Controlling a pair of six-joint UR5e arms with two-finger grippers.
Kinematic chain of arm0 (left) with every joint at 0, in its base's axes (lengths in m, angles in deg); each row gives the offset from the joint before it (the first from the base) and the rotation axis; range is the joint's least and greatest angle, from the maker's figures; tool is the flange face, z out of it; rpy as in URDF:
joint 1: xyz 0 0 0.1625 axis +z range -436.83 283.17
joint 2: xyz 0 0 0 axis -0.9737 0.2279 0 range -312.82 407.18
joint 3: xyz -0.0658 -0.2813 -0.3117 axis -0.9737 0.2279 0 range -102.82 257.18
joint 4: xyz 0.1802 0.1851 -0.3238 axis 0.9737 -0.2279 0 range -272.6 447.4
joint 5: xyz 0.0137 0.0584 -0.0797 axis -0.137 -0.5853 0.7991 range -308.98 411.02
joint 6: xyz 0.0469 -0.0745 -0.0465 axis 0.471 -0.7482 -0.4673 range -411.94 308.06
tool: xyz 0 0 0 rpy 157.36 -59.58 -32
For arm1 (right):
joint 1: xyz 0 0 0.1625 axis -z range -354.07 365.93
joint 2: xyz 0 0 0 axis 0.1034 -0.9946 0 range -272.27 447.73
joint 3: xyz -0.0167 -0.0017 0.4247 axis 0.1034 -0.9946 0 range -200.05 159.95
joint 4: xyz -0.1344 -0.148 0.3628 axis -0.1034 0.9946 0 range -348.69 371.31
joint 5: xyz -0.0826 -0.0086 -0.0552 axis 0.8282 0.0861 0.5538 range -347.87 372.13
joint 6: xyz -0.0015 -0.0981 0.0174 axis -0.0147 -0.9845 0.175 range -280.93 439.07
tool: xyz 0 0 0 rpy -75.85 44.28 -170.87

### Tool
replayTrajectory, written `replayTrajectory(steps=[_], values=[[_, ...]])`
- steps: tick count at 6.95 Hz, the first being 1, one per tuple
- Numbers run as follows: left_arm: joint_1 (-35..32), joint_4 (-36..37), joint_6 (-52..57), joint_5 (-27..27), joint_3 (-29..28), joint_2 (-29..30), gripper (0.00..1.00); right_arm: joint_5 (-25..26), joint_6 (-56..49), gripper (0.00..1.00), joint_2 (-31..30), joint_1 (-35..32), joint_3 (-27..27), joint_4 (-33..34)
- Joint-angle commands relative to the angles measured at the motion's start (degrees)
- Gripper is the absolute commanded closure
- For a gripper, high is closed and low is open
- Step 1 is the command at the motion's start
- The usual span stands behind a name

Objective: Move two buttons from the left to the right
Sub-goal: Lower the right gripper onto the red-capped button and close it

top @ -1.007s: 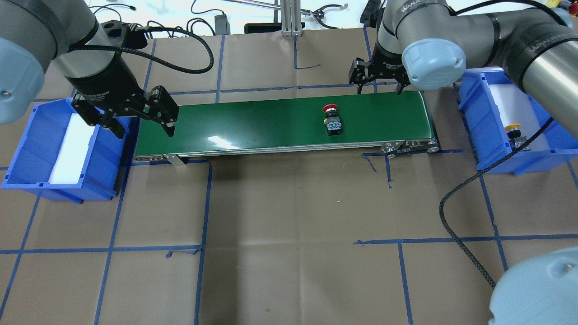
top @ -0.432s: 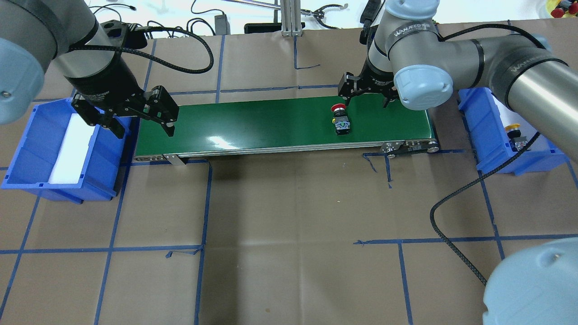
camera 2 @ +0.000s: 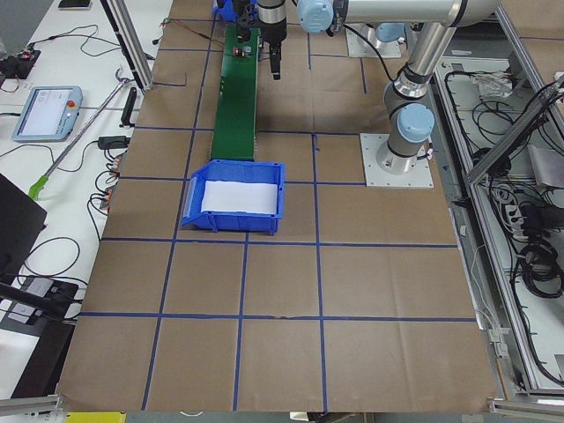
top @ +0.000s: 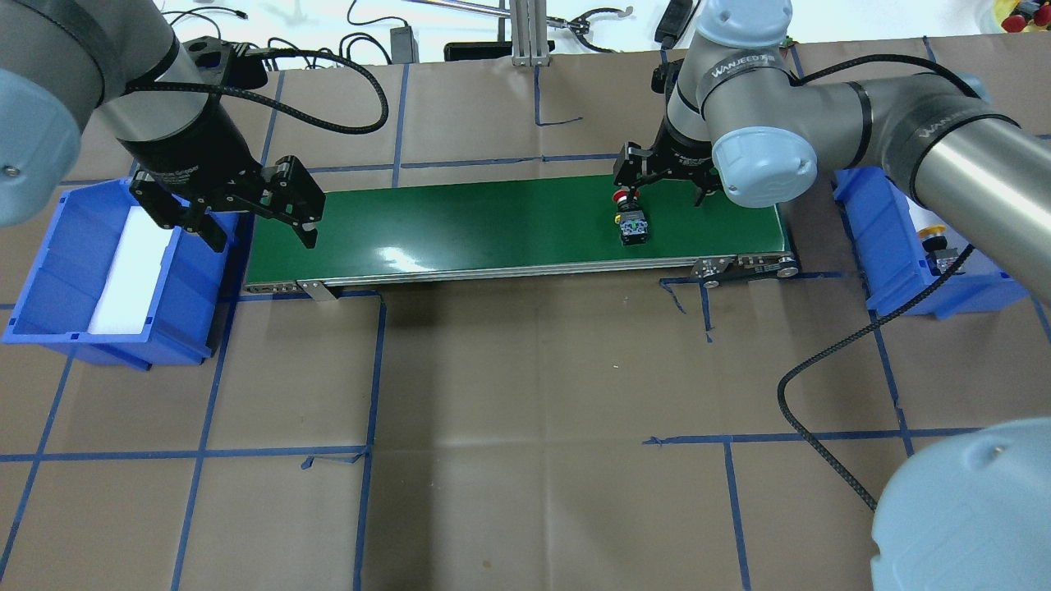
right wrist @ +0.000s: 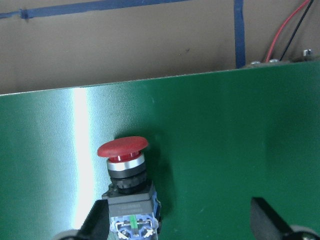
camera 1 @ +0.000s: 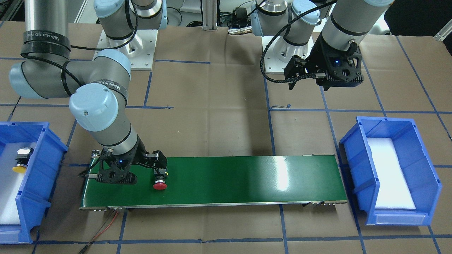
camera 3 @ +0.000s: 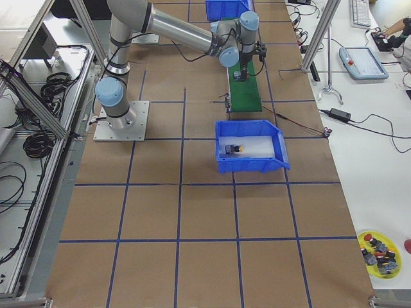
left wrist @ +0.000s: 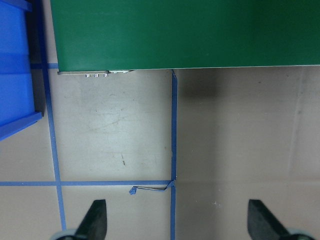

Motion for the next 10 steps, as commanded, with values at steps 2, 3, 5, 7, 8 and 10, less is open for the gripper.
replayTrajectory(steps=[2,3,5,7,8,10], values=[[0.00,0.07,0.00,-0.07,0.00,0.00,0.00,0.03,0.09,0.01,1.00,0.06,0.70,-0.09],[0.00,-0.02,0.00,-0.16,0.00,0.00,0.00,0.29,0.00,0.01,1.53,0.06,0.62,-0.09],[0.00,-0.02,0.00,-0.16,0.00,0.00,0.00,1.26,-0.26,0.07,2.68,0.06,0.70,-0.08],[0.00,-0.02,0.00,-0.16,0.00,0.00,0.00,1.26,0.09,0.35,2.77,0.06,0.70,-0.61],[0.00,0.07,0.00,-0.16,0.00,-0.09,0.00,1.26,0.09,0.35,3.20,0.06,0.53,-0.61],[0.00,-0.02,0.00,-0.07,0.00,0.00,0.00,5.18,-0.88,0.85,2.77,0.14,-0.08,-1.31]])
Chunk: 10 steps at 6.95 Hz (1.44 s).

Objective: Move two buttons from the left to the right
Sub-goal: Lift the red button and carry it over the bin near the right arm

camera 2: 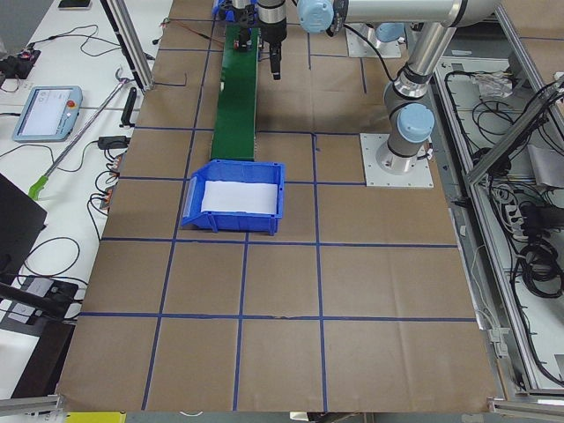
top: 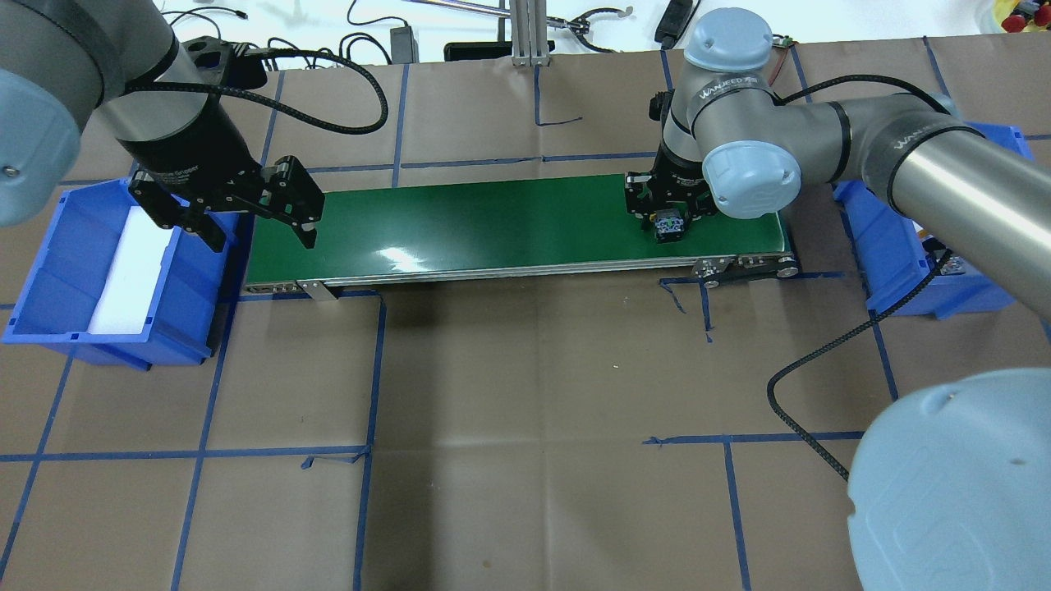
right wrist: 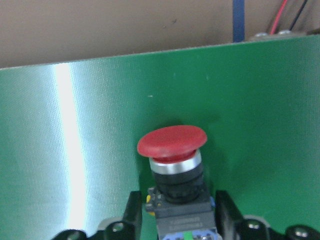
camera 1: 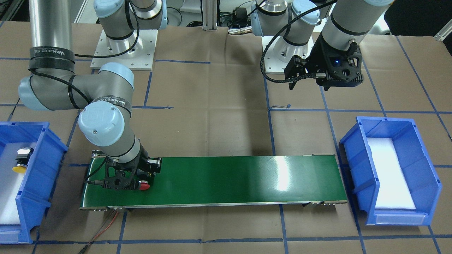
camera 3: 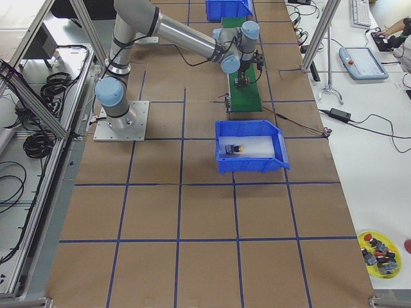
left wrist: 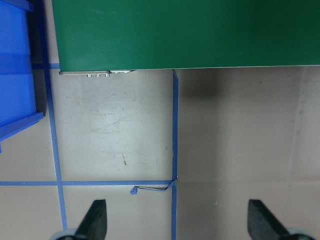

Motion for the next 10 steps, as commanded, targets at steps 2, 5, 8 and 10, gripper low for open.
replayTrajectory(steps=[2,5,8,10], values=[[0.00,-0.02,0.00,0.11,0.00,-0.06,0.00,2.86,-1.62,0.96,-2.49,1.02,-3.77,-4.64],[0.00,-0.02,0.00,0.11,0.00,0.02,0.00,2.42,-11.26,0.96,-6.36,13.19,-14.91,-16.50],[0.00,-0.02,0.00,0.12,0.00,0.02,0.00,2.59,-34.70,0.97,-4.01,27.45,-18.12,-18.22],[0.09,-0.02,0.00,0.20,0.00,-0.06,0.00,2.86,-40.28,0.98,-0.14,30.54,-17.33,-15.16]])
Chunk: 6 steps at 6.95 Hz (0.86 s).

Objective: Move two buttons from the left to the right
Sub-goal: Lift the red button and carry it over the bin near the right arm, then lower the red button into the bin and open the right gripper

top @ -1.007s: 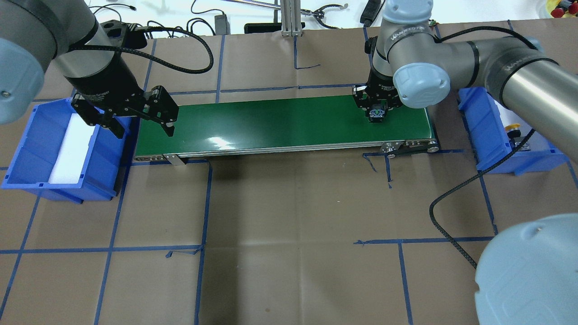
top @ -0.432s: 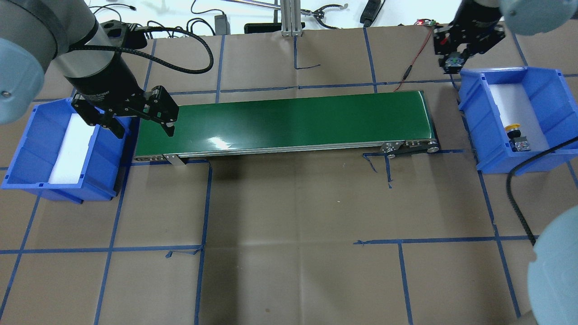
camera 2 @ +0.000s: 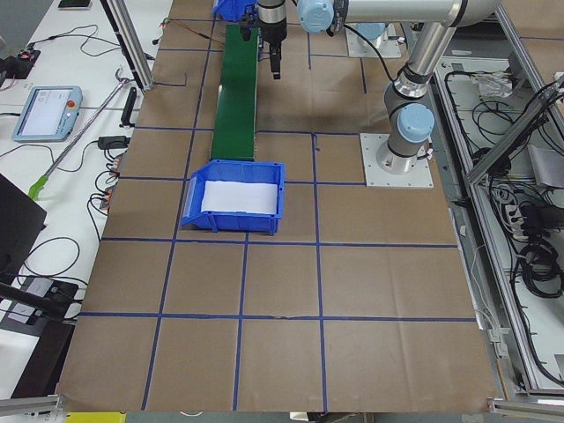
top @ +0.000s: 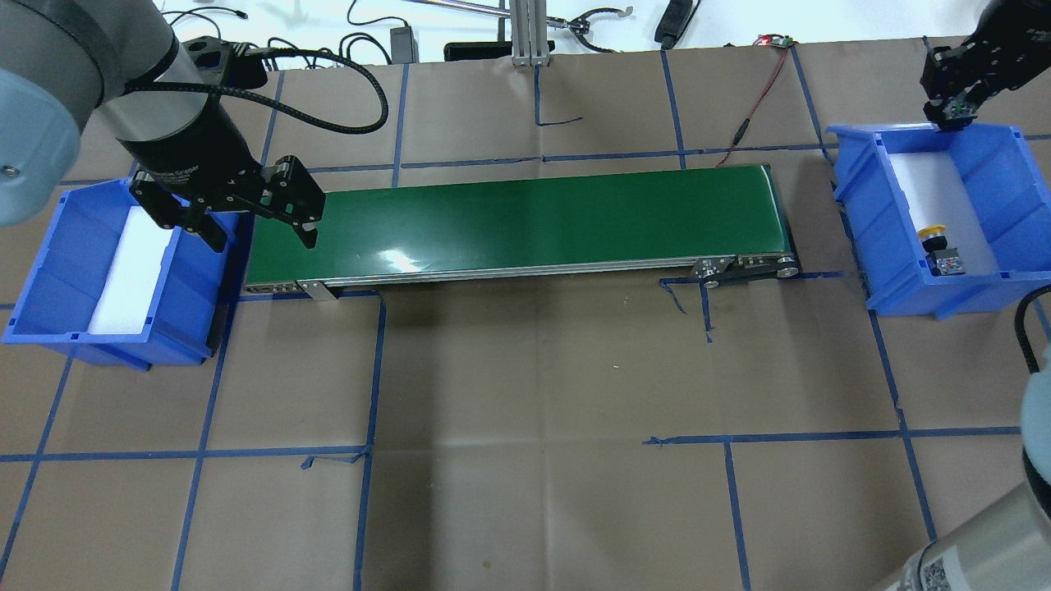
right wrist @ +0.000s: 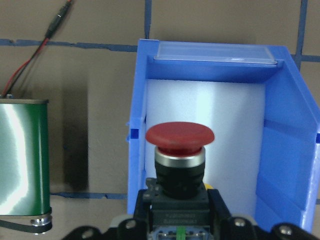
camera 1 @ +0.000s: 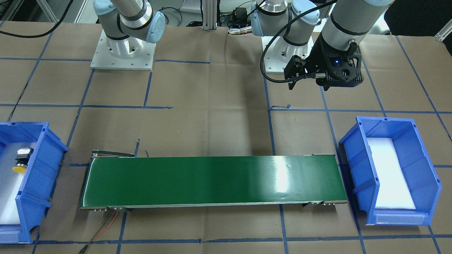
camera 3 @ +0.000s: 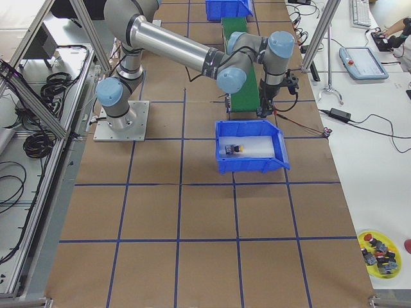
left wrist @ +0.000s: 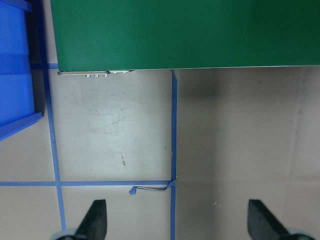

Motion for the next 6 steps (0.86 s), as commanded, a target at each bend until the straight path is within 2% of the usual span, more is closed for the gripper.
replayTrajectory(steps=[1,3,6], values=[[0.07,0.04,-0.05,0.02,0.00,0.03,0.00,-0.17,-5.72,0.98,2.72,3.61,3.59,7.25],[0.07,-0.05,-0.05,0.02,0.00,-0.06,0.00,-0.26,-7.32,0.98,4.74,4.33,8.44,15.62],[0.07,-0.05,-0.05,0.02,0.00,0.03,0.00,-0.08,-7.06,0.97,10.37,4.16,8.81,17.93]])
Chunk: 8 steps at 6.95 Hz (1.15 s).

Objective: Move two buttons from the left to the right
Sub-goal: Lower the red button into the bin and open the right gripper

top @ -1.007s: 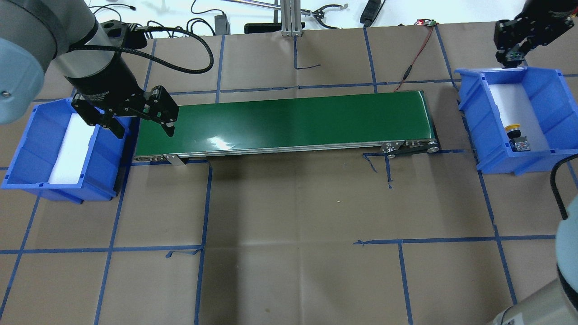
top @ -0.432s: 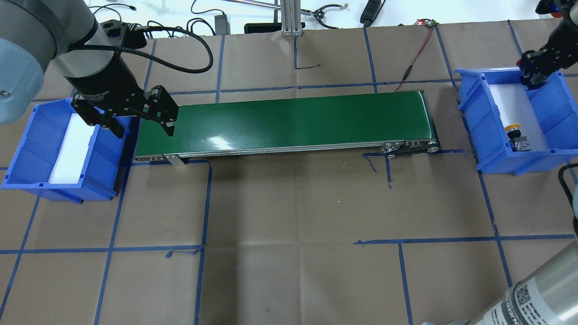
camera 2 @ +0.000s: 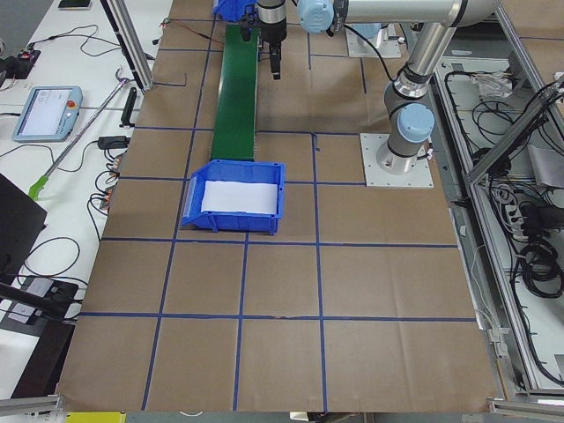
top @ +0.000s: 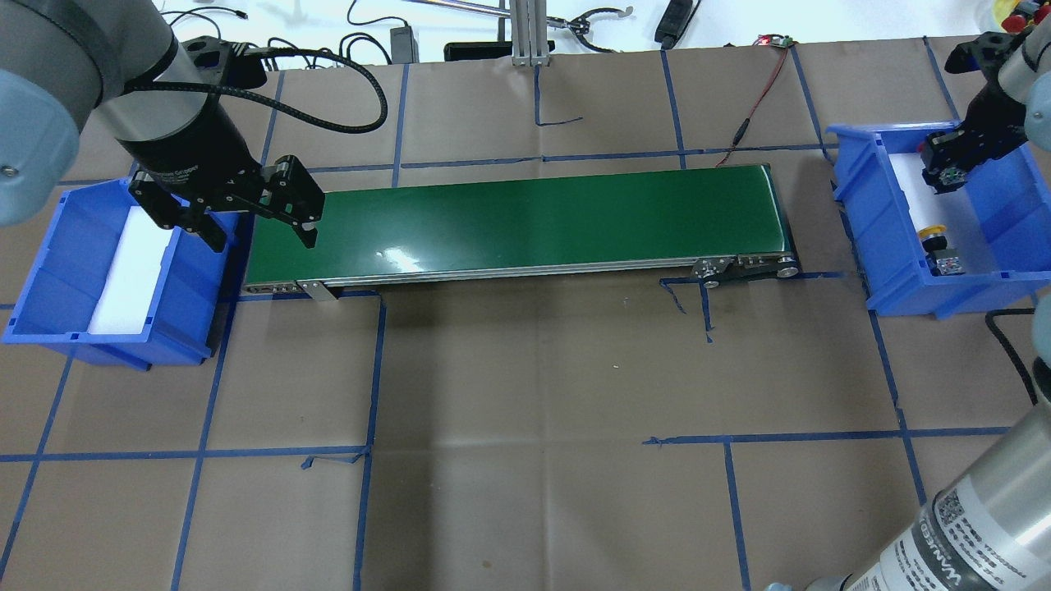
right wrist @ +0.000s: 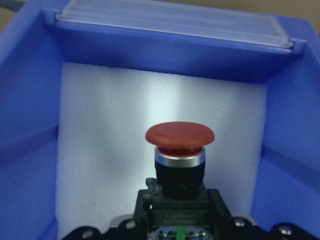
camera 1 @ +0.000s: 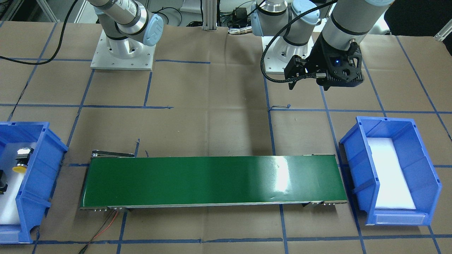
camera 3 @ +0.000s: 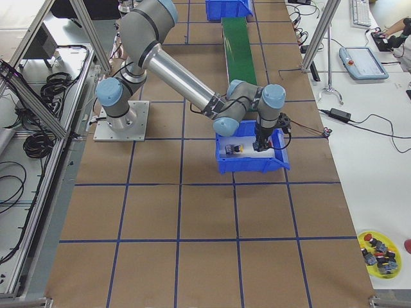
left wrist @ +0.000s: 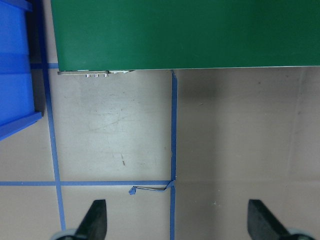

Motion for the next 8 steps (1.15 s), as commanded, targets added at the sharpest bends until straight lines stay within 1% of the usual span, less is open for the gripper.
replayTrajectory(steps=[1,2,3,4,5,6,7,8], values=[[0.00,-0.02,0.00,0.02,0.00,0.09,0.00,0.21,0.45,0.96,2.19,-0.12,0.47,0.51],[0.00,-0.02,-0.09,0.03,0.00,0.09,0.00,0.22,0.97,0.93,2.02,-0.20,1.43,0.51],[0.26,-0.02,-0.09,0.20,-0.09,0.27,0.00,0.22,0.80,0.25,1.84,-0.29,1.44,0.51],[0.35,-0.02,-0.18,0.20,-0.70,0.97,0.00,-0.48,1.06,0.02,1.75,-0.29,1.35,0.42],[0.35,-0.37,-0.35,-0.06,-2.10,1.84,0.00,-0.40,0.98,0.01,1.58,-0.29,1.00,-0.19],[0.35,-0.46,-0.44,-0.06,-1.85,1.68,0.00,-0.40,0.98,0.01,1.23,-0.38,0.82,-0.19],[0.35,-0.37,-0.53,0.20,-0.89,0.81,0.00,-0.31,1.06,0.01,-0.08,-0.47,0.39,-0.63],[0.35,-0.37,-0.53,0.20,-0.88,0.54,0.00,0.04,1.15,0.01,-3.31,-0.56,0.21,-0.81]])
